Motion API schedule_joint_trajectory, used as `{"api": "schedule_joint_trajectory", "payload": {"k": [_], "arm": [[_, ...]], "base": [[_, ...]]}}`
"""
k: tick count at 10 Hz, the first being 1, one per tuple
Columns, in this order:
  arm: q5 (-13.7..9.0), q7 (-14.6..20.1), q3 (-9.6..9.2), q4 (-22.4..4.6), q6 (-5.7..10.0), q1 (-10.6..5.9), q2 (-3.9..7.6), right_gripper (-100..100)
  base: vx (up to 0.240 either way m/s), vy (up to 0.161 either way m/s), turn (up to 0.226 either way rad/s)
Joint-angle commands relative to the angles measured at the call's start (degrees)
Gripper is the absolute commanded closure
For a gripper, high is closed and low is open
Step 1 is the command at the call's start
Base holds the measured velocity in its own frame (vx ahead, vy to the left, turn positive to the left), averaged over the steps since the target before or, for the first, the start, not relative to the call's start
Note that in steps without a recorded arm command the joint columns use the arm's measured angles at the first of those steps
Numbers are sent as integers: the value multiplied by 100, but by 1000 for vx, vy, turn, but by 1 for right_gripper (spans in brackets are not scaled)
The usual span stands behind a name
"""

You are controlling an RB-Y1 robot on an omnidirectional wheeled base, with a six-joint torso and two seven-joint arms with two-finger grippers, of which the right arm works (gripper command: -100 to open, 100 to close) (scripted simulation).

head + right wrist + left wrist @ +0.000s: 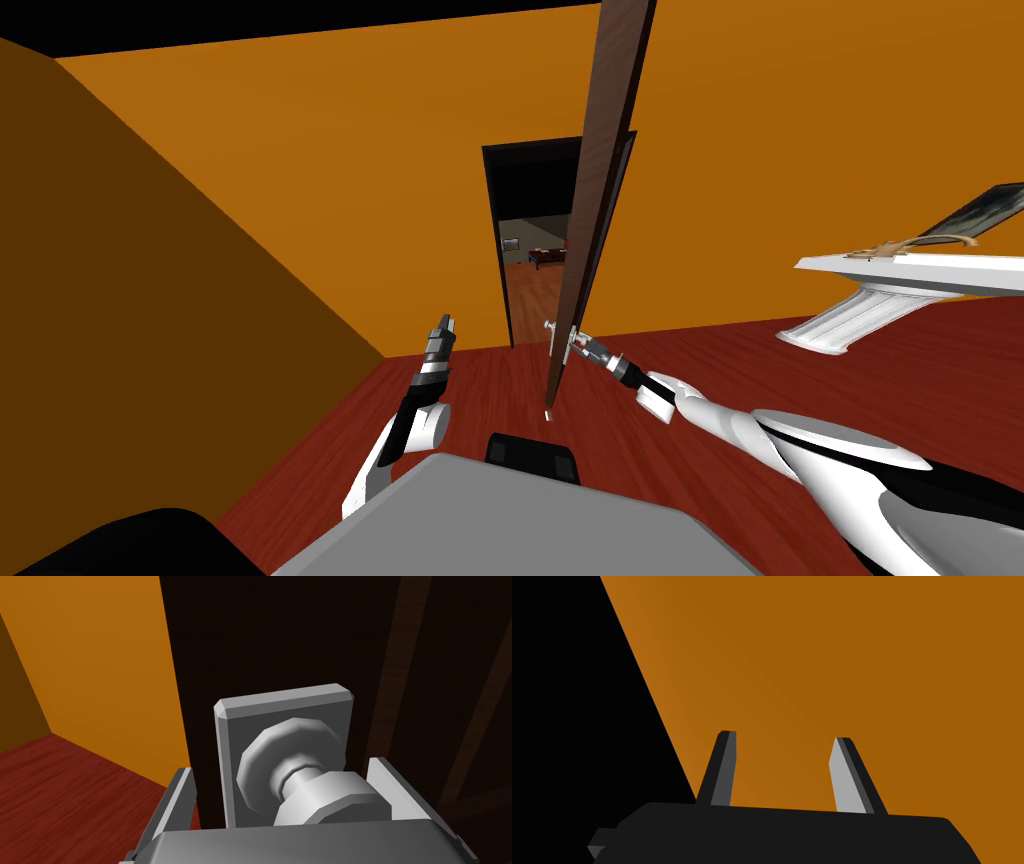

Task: Pull the door open

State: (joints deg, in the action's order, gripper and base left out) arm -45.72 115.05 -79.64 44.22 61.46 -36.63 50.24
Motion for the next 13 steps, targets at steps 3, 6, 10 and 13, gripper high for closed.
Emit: {"api": "schedule_joint_trajectory", "payload": {"k": [3, 6, 10, 13], "arm": [[99, 53, -107, 0, 86, 80, -223, 100], [140, 97, -133, -63, 77, 91, -349, 100], [170, 130, -152, -110, 71, 99, -443, 100], [205, 169, -175, -164, 64, 109, -553, 100]], "base": [[-54, -162, 141], [-39, -254, 239], [-43, -159, 120], [-6, -119, 179]]}}
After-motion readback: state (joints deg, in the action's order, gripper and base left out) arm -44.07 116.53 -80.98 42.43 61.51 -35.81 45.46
